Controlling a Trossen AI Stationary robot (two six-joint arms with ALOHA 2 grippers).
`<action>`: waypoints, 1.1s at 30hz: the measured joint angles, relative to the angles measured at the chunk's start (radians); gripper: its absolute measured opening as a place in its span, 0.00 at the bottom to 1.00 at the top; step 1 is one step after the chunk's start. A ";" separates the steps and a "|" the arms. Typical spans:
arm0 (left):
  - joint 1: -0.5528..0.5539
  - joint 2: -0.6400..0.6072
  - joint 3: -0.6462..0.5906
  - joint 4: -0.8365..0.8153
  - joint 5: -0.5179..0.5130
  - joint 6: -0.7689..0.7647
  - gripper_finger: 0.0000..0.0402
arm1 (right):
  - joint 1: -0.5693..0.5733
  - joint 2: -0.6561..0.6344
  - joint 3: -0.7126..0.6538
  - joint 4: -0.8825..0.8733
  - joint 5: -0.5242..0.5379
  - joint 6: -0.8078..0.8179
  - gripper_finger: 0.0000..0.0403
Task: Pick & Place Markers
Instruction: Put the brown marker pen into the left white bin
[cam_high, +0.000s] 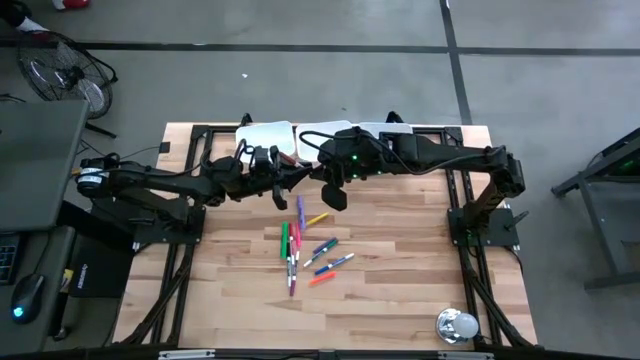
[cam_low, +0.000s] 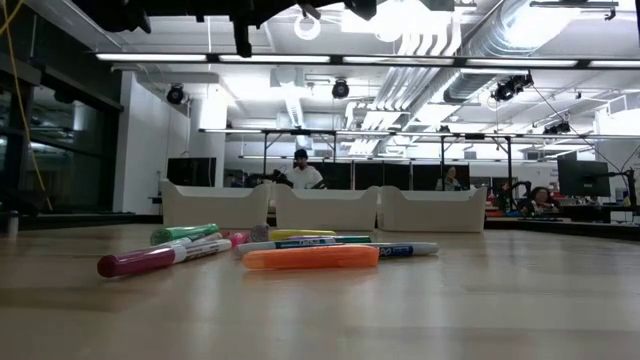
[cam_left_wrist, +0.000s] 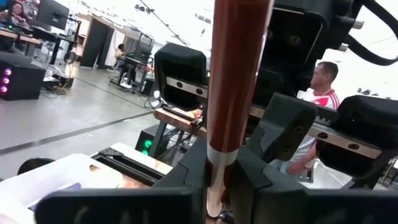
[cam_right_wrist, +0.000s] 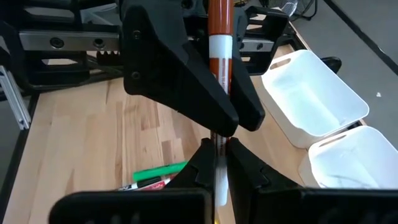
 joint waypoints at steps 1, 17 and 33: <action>0.000 0.000 0.000 -0.003 0.000 0.000 0.07 | 0.000 0.000 0.000 -0.002 0.001 0.000 0.02; 0.000 0.000 0.000 -0.027 -0.013 0.008 0.07 | -0.001 -0.006 0.000 -0.022 0.034 -0.023 0.10; 0.132 -0.021 0.001 -0.299 -0.169 -0.070 0.07 | -0.033 -0.117 0.000 -0.376 0.309 0.058 0.45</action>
